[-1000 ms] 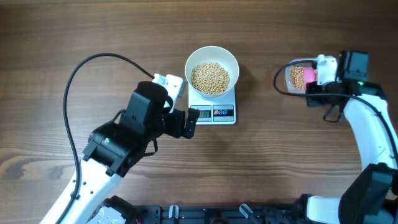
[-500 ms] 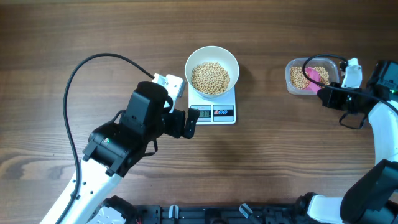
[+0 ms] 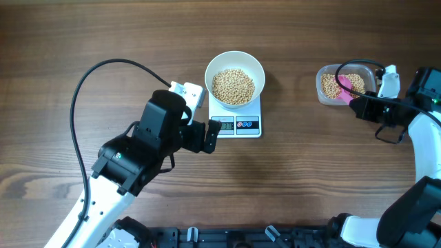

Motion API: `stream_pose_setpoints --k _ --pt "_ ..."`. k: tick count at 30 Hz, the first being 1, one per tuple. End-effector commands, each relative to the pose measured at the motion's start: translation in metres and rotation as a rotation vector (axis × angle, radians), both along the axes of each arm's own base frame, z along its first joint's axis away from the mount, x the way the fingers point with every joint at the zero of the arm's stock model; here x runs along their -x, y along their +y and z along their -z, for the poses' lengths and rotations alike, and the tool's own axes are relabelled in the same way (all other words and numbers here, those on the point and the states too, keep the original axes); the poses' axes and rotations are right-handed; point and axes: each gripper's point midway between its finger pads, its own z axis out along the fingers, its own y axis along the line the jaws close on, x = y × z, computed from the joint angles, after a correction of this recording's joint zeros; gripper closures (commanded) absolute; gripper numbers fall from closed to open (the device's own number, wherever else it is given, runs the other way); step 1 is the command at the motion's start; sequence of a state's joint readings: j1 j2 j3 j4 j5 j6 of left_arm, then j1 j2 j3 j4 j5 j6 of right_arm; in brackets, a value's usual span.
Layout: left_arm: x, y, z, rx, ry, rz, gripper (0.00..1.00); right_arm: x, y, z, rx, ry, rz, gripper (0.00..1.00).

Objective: Scoop item into bowl and weigh 150g on scale
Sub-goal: 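Dip the scoop into the tub and scoop a fifth load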

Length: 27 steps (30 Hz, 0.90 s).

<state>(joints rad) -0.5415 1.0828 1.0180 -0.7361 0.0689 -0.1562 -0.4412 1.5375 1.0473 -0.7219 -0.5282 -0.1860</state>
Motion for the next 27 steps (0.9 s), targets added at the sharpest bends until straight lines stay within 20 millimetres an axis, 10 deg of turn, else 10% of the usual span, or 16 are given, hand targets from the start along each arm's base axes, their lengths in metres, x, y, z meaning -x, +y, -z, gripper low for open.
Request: stream_pose_setpoints --k 1,27 --pt "-0.001 -0.001 -0.002 0.012 0.003 -0.005 0.0 0.001 0.016 0.001 -0.088 0.0 -0.03 0.95" --pt "-0.001 -0.001 -0.002 0.012 0.004 -0.005 0.0 -0.004 -0.023 -0.039 -0.491 -0.081 0.283 0.96"
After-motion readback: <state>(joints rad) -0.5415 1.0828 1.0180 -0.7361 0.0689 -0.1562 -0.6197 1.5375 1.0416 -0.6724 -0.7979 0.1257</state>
